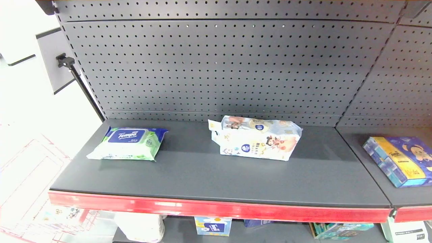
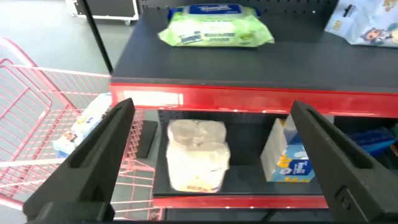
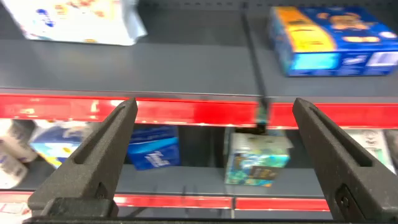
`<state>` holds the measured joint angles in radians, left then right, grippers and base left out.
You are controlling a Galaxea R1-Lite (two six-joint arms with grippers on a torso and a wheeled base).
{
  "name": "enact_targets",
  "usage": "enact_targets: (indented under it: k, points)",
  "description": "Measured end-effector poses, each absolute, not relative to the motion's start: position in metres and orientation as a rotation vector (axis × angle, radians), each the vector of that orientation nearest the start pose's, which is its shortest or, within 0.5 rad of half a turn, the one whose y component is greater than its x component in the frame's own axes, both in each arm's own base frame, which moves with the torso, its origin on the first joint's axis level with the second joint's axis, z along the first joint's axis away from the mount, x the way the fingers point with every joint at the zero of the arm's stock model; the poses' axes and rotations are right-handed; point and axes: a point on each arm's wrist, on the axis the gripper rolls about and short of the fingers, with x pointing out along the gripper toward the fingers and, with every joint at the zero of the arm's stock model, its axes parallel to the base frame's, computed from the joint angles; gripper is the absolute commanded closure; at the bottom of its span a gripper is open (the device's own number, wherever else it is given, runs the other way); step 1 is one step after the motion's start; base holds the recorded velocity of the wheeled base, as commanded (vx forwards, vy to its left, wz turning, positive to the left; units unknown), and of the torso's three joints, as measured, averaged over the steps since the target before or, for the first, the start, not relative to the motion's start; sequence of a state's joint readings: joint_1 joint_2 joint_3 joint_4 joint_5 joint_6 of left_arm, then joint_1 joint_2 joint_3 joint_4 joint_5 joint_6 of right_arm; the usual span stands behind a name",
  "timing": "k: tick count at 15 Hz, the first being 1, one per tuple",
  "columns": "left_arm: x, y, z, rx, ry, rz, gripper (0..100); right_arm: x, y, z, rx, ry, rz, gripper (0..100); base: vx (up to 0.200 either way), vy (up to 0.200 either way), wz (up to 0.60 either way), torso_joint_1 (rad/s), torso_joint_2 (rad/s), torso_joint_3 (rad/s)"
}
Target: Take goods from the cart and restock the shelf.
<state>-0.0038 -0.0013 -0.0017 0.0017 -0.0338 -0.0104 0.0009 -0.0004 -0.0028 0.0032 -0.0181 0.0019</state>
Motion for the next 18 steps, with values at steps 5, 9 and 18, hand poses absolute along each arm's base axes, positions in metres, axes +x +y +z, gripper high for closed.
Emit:
enact_targets:
  k: [5, 9, 18]
  points:
    - [-0.023, -0.0007, 0.0757, -0.01, -0.001, -0.037, 0, -0.0231, -0.0004, 0.076, 0.002, 0.0, -0.017, 0, 0.0, 0.2, 0.0, 0.004, 0.0, 0.001]
    - [-0.023, -0.0007, 0.0757, -0.01, -0.001, -0.038, 0, -0.0231, -0.0004, 0.076, 0.002, 0.0, -0.017, 0, 0.0, 0.2, 0.0, 0.004, 0.0, 0.001]
    - [-0.023, -0.0007, 0.0757, -0.01, -0.001, -0.038, 0, -0.023, -0.0004, 0.076, 0.002, 0.0, -0.017, 0, 0.0, 0.2, 0.0, 0.004, 0.0, 0.003]
